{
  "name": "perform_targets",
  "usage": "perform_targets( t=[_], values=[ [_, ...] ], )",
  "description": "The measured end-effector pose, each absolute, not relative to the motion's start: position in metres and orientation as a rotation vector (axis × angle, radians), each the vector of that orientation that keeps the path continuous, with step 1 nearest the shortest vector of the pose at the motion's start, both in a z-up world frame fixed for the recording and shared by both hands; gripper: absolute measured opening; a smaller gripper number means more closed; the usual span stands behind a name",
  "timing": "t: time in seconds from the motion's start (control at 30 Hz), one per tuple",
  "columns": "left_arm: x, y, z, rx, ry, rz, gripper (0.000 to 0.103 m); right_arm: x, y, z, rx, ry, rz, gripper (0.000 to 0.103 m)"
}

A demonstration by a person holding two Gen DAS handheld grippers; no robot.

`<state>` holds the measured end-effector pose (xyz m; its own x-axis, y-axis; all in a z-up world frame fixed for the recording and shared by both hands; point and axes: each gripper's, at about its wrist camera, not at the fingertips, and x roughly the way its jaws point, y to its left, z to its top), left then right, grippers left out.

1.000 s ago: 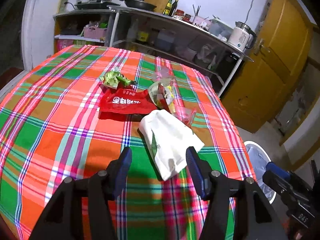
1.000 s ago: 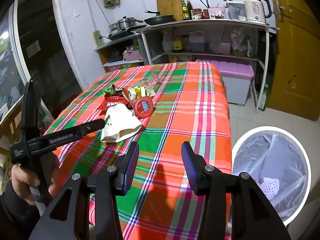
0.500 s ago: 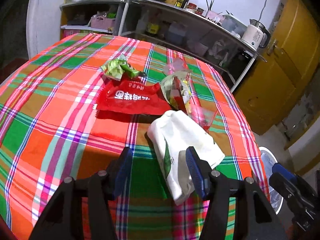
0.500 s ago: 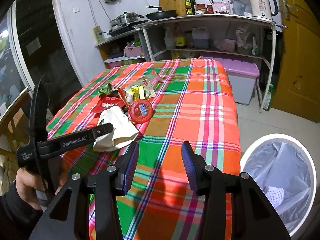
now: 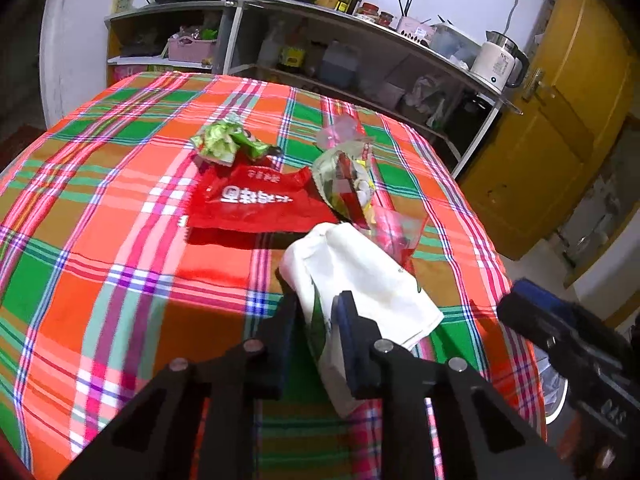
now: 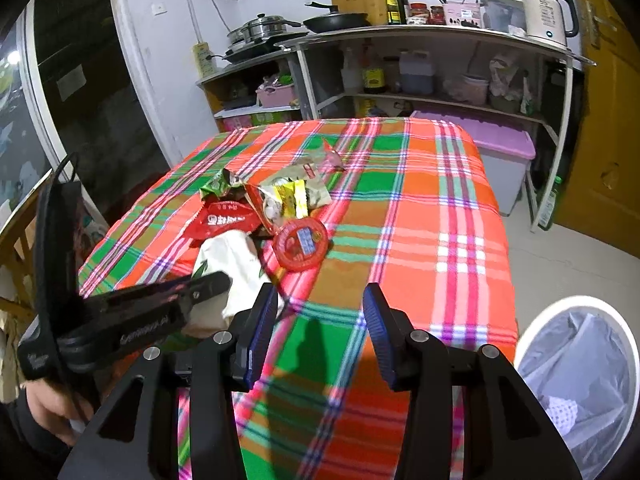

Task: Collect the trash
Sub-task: 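Grasp the white paper with the left tool while the right tool grasps the red-lidded cup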

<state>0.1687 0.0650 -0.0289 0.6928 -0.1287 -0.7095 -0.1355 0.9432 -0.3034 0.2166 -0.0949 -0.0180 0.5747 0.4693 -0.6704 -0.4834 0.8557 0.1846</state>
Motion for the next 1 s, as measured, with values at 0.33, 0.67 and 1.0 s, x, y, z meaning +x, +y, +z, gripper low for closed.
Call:
perform_targets(
  t=[0.33,0.67,1.0],
  values=[
    [0.156,0.092,-0.030,-0.369,0.790,0.020,0.020,0.254,-0.054,-0.030,-0.078,0.815,0.602,0.054],
    [0.157,0.098,-0.035,-0.384,0.796,-0.002,0.020,0.280,-0.037,-0.043,-0.130,0.839,0.611,0.054],
    [0.155,0.097,-0.032,-0.370,0.795,0.001,0.020,0.272,-0.034,-0.045,-0.112,0.851,0.638,0.044]
  ],
)
